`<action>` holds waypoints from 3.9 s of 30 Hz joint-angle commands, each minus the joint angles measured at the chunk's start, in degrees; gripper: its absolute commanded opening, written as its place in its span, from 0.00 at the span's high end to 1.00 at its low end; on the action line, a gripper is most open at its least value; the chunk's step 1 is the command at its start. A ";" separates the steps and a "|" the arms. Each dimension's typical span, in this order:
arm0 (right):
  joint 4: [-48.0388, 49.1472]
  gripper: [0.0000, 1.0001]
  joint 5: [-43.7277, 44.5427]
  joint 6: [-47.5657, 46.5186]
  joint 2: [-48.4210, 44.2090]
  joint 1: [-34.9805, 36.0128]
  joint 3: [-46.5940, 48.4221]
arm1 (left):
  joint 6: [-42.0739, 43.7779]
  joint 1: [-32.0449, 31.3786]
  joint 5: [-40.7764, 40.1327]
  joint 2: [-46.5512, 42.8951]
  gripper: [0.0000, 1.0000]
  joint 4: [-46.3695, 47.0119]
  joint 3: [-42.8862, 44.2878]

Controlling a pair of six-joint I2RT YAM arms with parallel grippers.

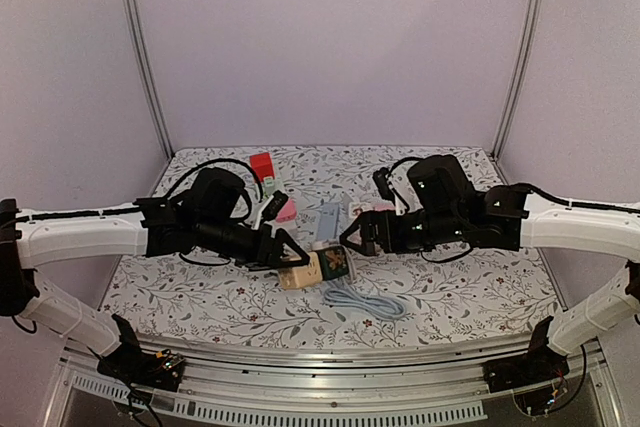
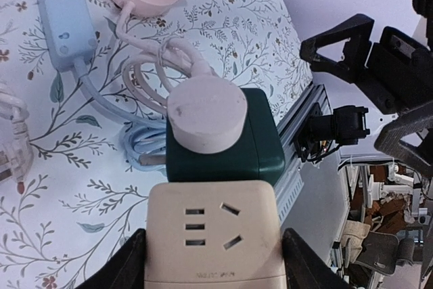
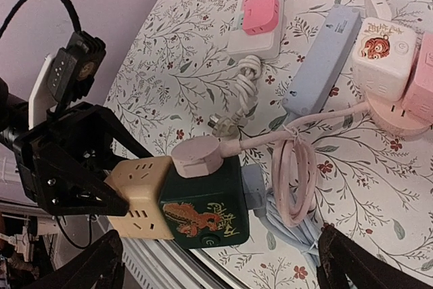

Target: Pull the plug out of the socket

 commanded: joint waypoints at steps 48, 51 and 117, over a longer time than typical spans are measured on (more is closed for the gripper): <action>-0.29 0.56 0.71 -4.14 15.94 5.79 7.20 | 3.20 0.92 5.92 -0.83 0.74 3.29 1.31; 0.55 0.64 1.98 -2.07 15.86 5.79 6.68 | 2.48 0.91 5.29 -1.00 0.69 3.66 0.59; 6.81 0.76 4.53 -5.67 14.91 6.28 -1.16 | -7.34 -1.46 -4.36 1.98 0.81 5.48 -2.84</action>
